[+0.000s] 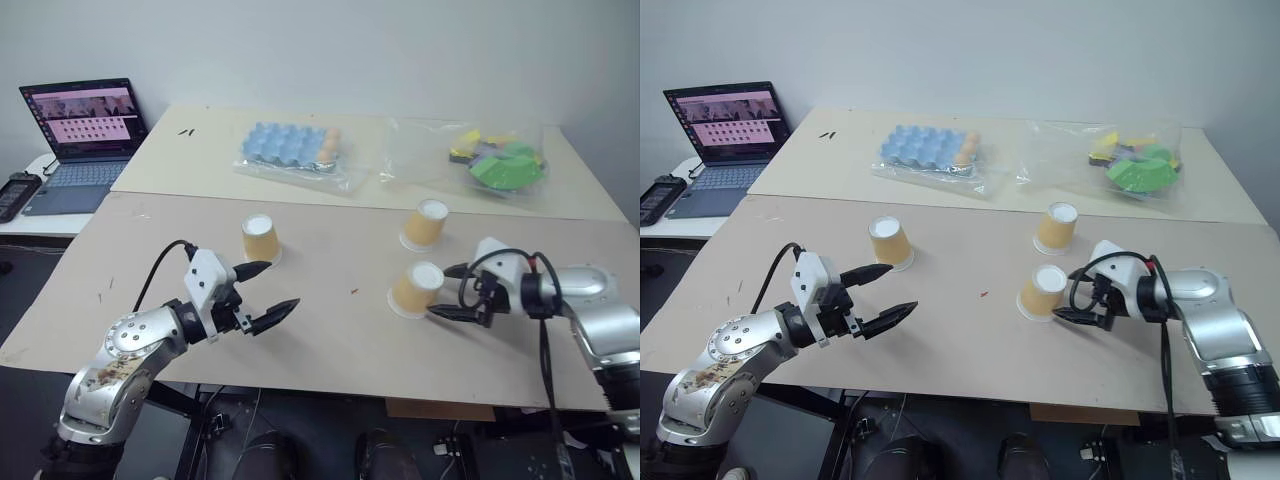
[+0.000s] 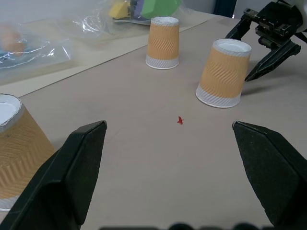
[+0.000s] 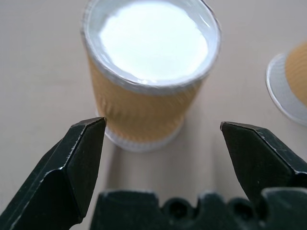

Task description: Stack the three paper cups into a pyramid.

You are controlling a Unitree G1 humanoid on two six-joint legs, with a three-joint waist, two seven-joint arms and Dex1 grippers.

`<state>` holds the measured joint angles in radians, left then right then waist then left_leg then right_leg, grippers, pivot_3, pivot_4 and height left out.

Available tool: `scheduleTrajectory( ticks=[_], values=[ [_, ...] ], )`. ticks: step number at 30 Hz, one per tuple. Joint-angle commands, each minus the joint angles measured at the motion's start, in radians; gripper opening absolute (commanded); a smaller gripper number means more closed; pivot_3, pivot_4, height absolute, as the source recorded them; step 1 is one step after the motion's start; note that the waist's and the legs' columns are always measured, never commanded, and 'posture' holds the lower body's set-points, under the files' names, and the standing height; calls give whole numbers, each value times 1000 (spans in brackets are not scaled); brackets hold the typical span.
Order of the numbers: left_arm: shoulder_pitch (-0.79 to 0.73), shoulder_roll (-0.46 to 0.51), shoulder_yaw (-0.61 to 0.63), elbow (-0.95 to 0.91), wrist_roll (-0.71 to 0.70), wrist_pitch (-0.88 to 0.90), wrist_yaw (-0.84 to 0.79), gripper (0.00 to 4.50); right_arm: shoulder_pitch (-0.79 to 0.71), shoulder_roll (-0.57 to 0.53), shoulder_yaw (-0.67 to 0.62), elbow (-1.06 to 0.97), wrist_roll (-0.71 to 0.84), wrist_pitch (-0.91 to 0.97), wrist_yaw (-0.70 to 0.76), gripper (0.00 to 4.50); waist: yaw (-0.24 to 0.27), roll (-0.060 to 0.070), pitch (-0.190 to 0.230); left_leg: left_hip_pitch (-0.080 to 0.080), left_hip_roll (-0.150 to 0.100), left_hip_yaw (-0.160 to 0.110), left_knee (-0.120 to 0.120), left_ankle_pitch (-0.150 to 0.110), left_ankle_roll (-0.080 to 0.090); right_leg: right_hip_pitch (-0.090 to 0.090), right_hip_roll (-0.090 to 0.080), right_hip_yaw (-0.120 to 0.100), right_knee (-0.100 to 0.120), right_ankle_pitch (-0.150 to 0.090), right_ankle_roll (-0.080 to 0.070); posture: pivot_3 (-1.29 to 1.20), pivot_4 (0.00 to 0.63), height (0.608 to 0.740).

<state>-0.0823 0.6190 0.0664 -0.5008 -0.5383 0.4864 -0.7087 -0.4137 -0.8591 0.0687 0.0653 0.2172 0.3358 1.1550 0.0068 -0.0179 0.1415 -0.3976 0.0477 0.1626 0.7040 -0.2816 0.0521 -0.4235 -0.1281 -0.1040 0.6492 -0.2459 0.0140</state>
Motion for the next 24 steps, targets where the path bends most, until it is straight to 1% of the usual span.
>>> scheduleTrajectory(
  ticks=[1,11,19,20,23,24],
  values=[
    [-5,9,19,-31,3,-4,7,4500,-23,4,-13,-62,42,32,26,4463,2,0,0,-1,0,0,0,0,0,0,0,-1,0,0,0,0,150,706],
    [0,9,13,-33,10,-3,16,4500,-83,62,-50,-59,105,126,-15,4463,1,0,0,-1,0,-1,1,0,0,0,0,-1,0,0,0,0,150,706],
    [1,13,11,-34,27,-9,14,4500,-82,75,-35,-40,93,114,-29,4463,3,0,0,-1,0,-1,1,0,0,0,0,-2,0,0,0,0,150,706],
    [1,14,11,-33,30,-10,12,4500,-82,75,-35,-37,91,111,-29,3943,3,0,0,-1,0,-1,1,0,0,0,0,-2,0,0,0,0,150,706],
    [2,16,14,-30,33,-12,11,4500,-82,76,-35,-36,91,107,-29,3150,2,0,0,-1,0,-1,1,0,0,0,0,-2,0,0,0,0,150,706],
    [2,17,14,-30,33,-12,11,4500,-84,77,-33,-35,90,107,-29,2819,2,0,0,-1,0,-1,1,0,0,0,0,-2,0,0,0,0,150,706]
  ],
)
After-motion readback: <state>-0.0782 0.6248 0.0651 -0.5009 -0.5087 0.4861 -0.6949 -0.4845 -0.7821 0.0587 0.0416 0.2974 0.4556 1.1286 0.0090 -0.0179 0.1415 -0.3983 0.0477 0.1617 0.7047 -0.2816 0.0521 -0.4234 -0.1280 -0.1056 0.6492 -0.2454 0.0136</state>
